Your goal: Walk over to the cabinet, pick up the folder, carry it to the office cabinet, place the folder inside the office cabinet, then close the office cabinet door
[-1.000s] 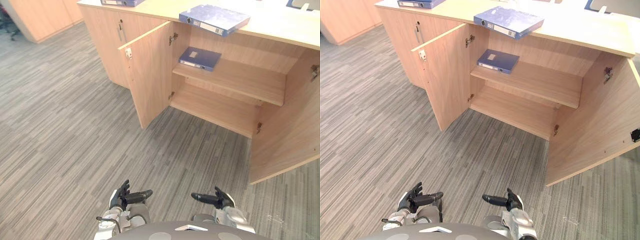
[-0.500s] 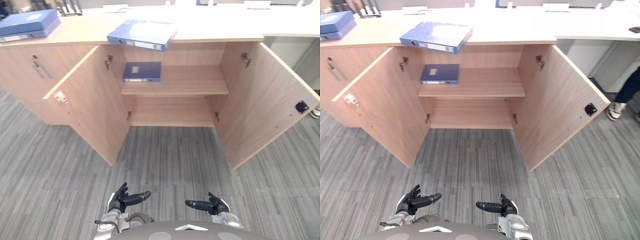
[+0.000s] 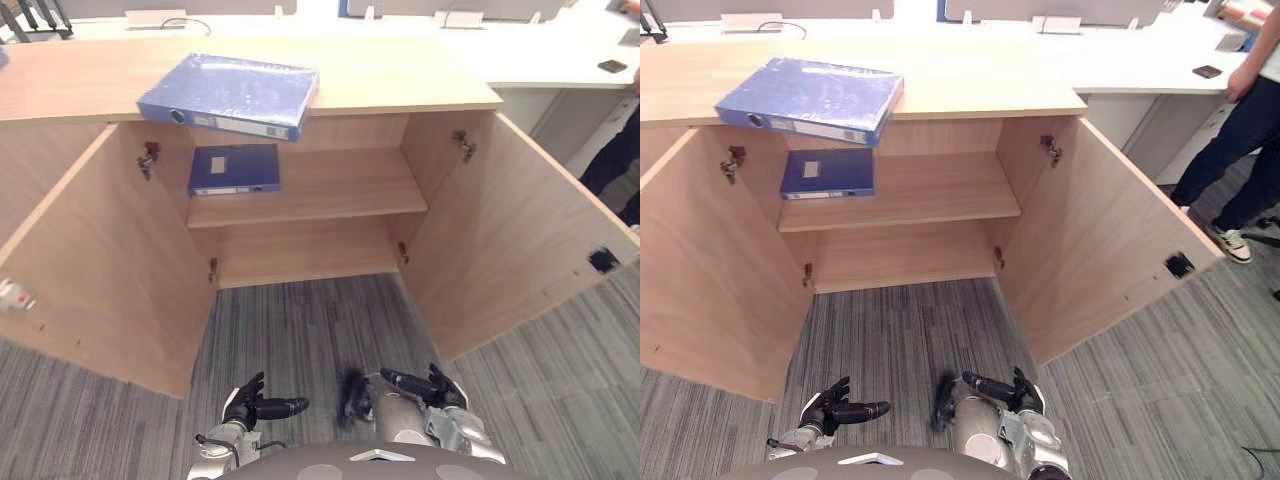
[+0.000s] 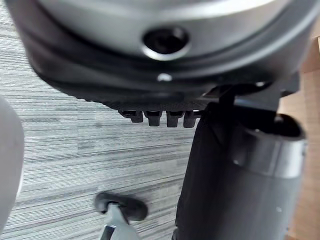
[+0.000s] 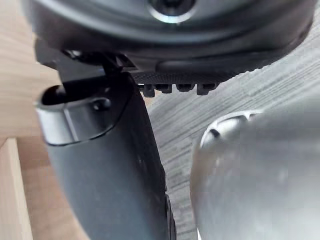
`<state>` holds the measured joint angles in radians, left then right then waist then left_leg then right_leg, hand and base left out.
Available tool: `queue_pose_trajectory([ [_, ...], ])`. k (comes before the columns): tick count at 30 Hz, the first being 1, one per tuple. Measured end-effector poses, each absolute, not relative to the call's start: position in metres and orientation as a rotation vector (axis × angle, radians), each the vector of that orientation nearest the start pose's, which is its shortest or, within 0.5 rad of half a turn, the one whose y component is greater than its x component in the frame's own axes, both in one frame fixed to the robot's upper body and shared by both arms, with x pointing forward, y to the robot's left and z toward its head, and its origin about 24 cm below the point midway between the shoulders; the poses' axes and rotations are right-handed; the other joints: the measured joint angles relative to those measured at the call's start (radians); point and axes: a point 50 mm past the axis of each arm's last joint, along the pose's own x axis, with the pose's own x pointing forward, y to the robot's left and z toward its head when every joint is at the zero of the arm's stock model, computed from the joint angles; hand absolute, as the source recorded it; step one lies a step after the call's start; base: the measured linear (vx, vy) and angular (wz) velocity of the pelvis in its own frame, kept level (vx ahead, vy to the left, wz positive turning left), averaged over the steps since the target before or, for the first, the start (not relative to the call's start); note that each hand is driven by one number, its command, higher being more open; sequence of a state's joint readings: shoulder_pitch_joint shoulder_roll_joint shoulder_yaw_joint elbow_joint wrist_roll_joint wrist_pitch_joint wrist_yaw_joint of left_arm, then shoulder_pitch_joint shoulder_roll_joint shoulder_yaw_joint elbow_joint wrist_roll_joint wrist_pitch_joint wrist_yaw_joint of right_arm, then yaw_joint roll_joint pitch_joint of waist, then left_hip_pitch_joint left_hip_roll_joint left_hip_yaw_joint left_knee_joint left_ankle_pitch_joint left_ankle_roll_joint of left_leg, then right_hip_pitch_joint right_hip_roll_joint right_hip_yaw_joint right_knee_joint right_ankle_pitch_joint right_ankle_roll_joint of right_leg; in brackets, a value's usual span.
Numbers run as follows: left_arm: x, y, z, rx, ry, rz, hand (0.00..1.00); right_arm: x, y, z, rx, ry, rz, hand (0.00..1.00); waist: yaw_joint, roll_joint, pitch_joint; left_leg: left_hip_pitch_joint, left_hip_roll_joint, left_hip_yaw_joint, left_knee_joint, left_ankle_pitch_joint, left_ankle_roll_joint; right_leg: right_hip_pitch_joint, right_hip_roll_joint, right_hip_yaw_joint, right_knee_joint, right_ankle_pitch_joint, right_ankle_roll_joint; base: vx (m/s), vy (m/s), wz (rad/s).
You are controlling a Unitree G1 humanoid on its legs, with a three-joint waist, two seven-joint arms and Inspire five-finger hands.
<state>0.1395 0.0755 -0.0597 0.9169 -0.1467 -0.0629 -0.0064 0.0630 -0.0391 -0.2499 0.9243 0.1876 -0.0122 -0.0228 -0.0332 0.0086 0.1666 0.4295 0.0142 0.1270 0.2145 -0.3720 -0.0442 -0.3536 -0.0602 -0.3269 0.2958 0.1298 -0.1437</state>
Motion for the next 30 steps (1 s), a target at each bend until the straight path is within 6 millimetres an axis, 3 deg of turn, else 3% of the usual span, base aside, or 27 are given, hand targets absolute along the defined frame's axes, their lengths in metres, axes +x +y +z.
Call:
queue_pose_trajectory([
  [1,0.111,0.164,-0.153,-0.092,0.977,0.085,1.0,0.129,-0.208,-0.145,0.231,0.925,-0.394,1.0,0.01,0.037,0.019,-0.023,0.026,-0.029,0.051,-0.002,0.015,0.006,0.016,0.014,0.026,-0.045,0.0,0.47,-0.185,0.07],
  [3,0.113,0.16,-0.152,-0.103,0.969,0.072,1.0,0.127,-0.21,-0.145,0.272,0.913,-0.432,1.0,-0.003,0.033,0.029,-0.036,0.031,-0.073,0.012,0.033,0.018,0.002,-0.024,0.009,0.133,-0.127,0.019,0.31,-0.202,0.24],
  [4,0.113,0.156,-0.153,-0.105,0.972,0.062,1.0,0.123,-0.212,-0.145,0.274,0.911,-0.44,1.0,-0.005,0.029,0.024,-0.035,0.04,-0.124,0.022,0.068,0.004,-0.003,-0.041,0.002,0.219,-0.191,0.035,0.27,-0.174,0.49],
  [7,0.122,0.148,-0.152,-0.126,0.959,0.062,1.0,0.121,-0.219,-0.142,0.26,0.899,-0.443,1.0,-0.027,0.065,0.0,-0.05,0.128,-0.246,0.013,0.084,0.011,-0.006,-0.038,-0.012,0.312,-0.305,0.071,0.41,-0.199,1.22],
  [9,0.121,0.146,-0.154,-0.118,0.981,0.057,1.0,0.122,-0.217,-0.144,0.257,0.922,-0.435,1.0,-0.025,0.063,0.001,-0.1,0.178,-0.32,0.069,0.111,-0.038,0.039,-0.015,-0.076,0.267,-0.329,0.062,0.29,-0.28,1.03],
  [10,0.123,0.148,-0.153,-0.09,0.982,0.037,1.0,0.121,-0.215,-0.145,0.25,0.94,-0.422,1.0,-0.021,0.062,0.0,-0.133,0.195,-0.336,0.121,0.147,-0.101,0.081,0.014,-0.09,0.212,-0.329,0.062,0.19,-0.225,0.54],
  [11,0.126,0.147,-0.152,-0.071,0.974,0.022,1.0,0.123,-0.211,-0.146,0.233,0.947,-0.391,1.0,-0.014,0.061,-0.001,-0.17,0.204,-0.333,0.203,0.197,-0.141,0.123,0.043,-0.091,0.149,-0.329,0.061,0.18,-0.213,0.35],
  [13,0.129,0.149,-0.151,-0.039,0.964,0.01,1.0,0.128,-0.208,-0.144,0.198,0.944,-0.344,1.0,-0.001,0.063,-0.003,-0.243,0.204,-0.323,0.367,0.293,-0.176,0.185,0.075,-0.087,0.073,-0.33,0.066,0.08,-0.118,-0.01],
  [14,0.131,0.149,-0.148,-0.007,0.943,-0.007,1.0,0.13,-0.207,-0.143,0.141,0.946,-0.301,1.0,0.006,0.063,-0.002,-0.317,0.209,-0.298,0.536,0.345,-0.184,0.242,0.097,-0.079,0.007,-0.323,0.07,0.15,-0.083,-0.08],
  [15,0.133,0.149,-0.144,0.033,0.912,-0.035,1.0,0.133,-0.207,-0.142,0.12,0.945,-0.289,1.0,0.011,0.061,0.0,-0.397,0.214,-0.248,0.679,0.309,-0.17,0.292,0.106,-0.08,-0.037,-0.311,0.057,0.19,-0.071,-0.05],
  [17,0.14,0.146,-0.136,0.07,0.848,-0.074,1.0,0.136,-0.208,-0.14,0.117,0.938,-0.303,1.0,0.025,0.05,0.006,-0.477,0.23,-0.141,0.77,0.237,-0.139,0.361,0.107,-0.077,-0.087,-0.302,0.054,0.14,-0.028,-0.03],
  [18,0.143,0.143,-0.129,0.08,0.803,-0.099,1.0,0.138,-0.212,-0.139,0.11,0.933,-0.322,1.0,0.039,0.042,0.011,-0.516,0.238,-0.061,0.763,0.186,-0.093,0.414,0.102,-0.076,-0.124,-0.292,0.06,-0.06,0.065,0.02],
  [20,0.145,0.138,-0.123,0.081,0.759,-0.131,1.0,0.142,-0.217,-0.137,0.114,0.916,-0.355,1.0,0.056,0.025,0.022,-0.563,0.238,0.037,0.641,0.147,-0.064,0.466,0.08,-0.079,-0.154,-0.288,0.067,-0.2,0.056,0.06],
  [21,0.148,0.136,-0.12,0.08,0.741,-0.145,1.0,0.143,-0.221,-0.136,0.117,0.908,-0.373,1.0,0.061,0.025,0.022,-0.586,0.233,0.078,0.497,0.149,-0.056,0.486,0.066,-0.086,-0.163,-0.288,0.074,-0.26,0.006,0.12],
  [22,0.147,0.136,-0.12,0.081,0.743,-0.151,1.0,0.144,-0.224,-0.135,0.113,0.897,-0.381,1.0,0.057,0.027,0.021,-0.597,0.222,0.096,0.368,0.18,-0.036,0.502,0.058,-0.096,-0.172,-0.289,0.088,-0.24,0.024,0.25],
  [23,0.146,0.134,-0.121,0.081,0.746,-0.158,1.0,0.142,-0.23,-0.134,0.101,0.891,-0.387,1.0,0.056,0.042,0.017,-0.603,0.208,0.118,0.189,0.303,0.006,0.522,0.062,-0.11,-0.179,-0.299,0.11,-0.07,0.061,0.31],
  [24,0.145,0.134,-0.122,0.083,0.751,-0.162,1.0,0.14,-0.233,-0.134,0.094,0.895,-0.392,1.0,0.056,0.049,0.016,-0.609,0.203,0.119,0.145,0.333,0.005,0.533,0.066,-0.111,-0.179,-0.307,0.124,0.16,0.145,0.5],
  [25,0.144,0.137,-0.123,0.104,0.759,-0.17,1.0,0.136,-0.229,-0.138,0.103,0.919,-0.388,1.0,0.055,0.038,0.009,-0.579,0.169,0.119,0.09,0.34,0.015,0.543,0.051,-0.117,-0.181,-0.309,0.133,0.24,0.167,0.62],
  [26,0.142,0.142,-0.123,0.133,0.765,-0.174,1.0,0.126,-0.222,-0.144,0.123,0.964,-0.38,1.0,0.056,0.008,0.007,-0.533,0.13,0.118,-0.023,0.388,0.014,0.54,0.017,-0.116,-0.18,-0.307,0.138,0.22,0.147,0.6],
  [27,0.142,0.144,-0.124,0.142,0.769,-0.178,1.0,0.123,-0.218,-0.147,0.134,0.978,-0.375,1.0,0.061,0.0,0.005,-0.516,0.113,0.115,-0.075,0.413,0.015,0.535,0.008,-0.116,-0.18,-0.307,0.138,0.16,0.115,0.52],
  [30,0.136,0.154,-0.127,0.193,0.8,-0.187,1.0,0.116,-0.2,-0.154,0.182,1.024,-0.338,1.0,0.058,0.002,0.003,-0.428,0.064,0.109,-0.285,0.511,0.013,0.536,-0.011,-0.107,-0.175,-0.304,0.15,0.13,0.106,0.27],
])
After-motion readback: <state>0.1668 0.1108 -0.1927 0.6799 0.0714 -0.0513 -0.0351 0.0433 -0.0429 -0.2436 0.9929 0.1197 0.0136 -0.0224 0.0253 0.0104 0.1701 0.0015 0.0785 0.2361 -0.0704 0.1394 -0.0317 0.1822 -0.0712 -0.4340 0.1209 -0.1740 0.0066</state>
